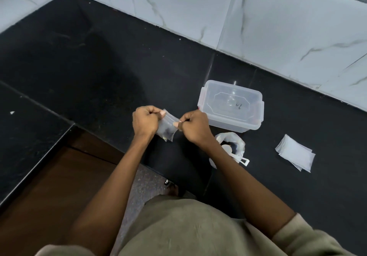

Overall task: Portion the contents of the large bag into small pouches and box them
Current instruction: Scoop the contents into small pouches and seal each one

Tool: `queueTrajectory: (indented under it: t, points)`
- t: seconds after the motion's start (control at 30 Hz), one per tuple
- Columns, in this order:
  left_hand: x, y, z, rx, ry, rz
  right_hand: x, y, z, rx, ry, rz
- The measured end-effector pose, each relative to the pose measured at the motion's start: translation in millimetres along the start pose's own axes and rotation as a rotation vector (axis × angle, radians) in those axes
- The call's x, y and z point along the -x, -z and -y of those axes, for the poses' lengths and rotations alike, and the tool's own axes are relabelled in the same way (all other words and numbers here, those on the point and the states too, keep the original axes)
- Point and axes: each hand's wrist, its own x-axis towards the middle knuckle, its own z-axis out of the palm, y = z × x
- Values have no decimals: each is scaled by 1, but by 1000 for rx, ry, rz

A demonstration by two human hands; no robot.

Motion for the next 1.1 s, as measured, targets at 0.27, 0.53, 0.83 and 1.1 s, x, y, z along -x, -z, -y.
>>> queueTrajectory:
  t: [0.27,0.53,0.83,1.1]
  points:
    - [-24,8,11,-191,-70,31,-22,-34,-10,121,-167,-72]
    - [-4,-4,34,-500,-204,145,-13,-40,-10,216,-104,-73]
    - [34,-30,9,-324,-527,72,44,6,-21,212,198,-242]
    - [83,-74,11,-208,-672,330,76,101,-88,234,238,-792]
